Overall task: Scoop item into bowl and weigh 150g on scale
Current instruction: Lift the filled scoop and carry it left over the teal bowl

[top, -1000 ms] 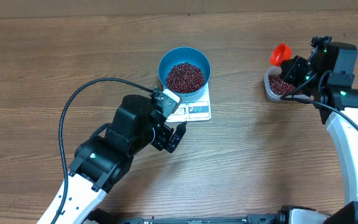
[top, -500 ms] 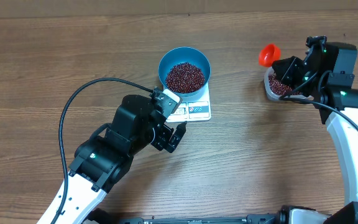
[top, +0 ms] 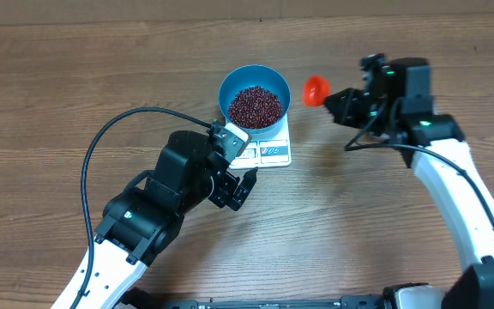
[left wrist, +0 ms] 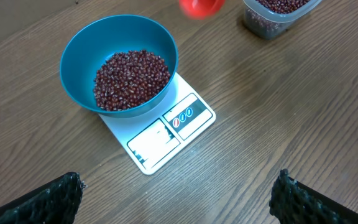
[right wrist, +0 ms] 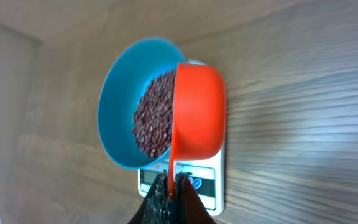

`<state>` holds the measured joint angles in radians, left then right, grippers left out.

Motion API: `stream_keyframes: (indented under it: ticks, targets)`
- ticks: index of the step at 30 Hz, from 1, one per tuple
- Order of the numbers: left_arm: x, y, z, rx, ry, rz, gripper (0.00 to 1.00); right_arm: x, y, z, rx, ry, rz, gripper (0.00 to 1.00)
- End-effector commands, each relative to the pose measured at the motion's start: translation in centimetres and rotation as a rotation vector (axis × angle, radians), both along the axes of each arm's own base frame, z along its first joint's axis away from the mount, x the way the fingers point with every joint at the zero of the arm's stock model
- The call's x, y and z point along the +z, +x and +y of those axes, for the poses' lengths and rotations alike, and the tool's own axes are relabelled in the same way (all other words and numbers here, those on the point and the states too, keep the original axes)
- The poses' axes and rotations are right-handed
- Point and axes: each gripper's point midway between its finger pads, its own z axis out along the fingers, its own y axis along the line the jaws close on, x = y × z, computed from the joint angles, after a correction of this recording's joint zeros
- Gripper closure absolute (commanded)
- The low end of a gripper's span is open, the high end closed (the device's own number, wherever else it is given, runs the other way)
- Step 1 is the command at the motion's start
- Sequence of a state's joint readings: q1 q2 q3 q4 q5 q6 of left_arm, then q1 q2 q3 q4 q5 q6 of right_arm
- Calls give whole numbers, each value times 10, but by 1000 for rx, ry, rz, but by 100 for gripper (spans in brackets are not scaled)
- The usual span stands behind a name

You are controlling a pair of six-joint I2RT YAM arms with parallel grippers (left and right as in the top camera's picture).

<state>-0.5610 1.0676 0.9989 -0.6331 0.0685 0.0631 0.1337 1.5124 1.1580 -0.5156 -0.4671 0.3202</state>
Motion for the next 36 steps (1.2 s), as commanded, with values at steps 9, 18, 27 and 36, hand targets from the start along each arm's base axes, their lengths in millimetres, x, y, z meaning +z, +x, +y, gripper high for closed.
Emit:
stream_keyframes:
  ticks: [9, 18, 27, 36]
  targets:
    - [-5, 0, 0, -15, 13, 5, 0, -5, 10, 8, 14, -38, -13, 96]
    - [-5, 0, 0, -15, 13, 5, 1, -14, 7, 8, 16, -44, 24, 96]
    - [-5, 0, 0, -15, 13, 5, 0, -12, 0, 26, 71, -24, 22, 96]
    - [-5, 0, 0, -15, 13, 5, 1, -12, -2, 42, 97, -49, -2, 96]
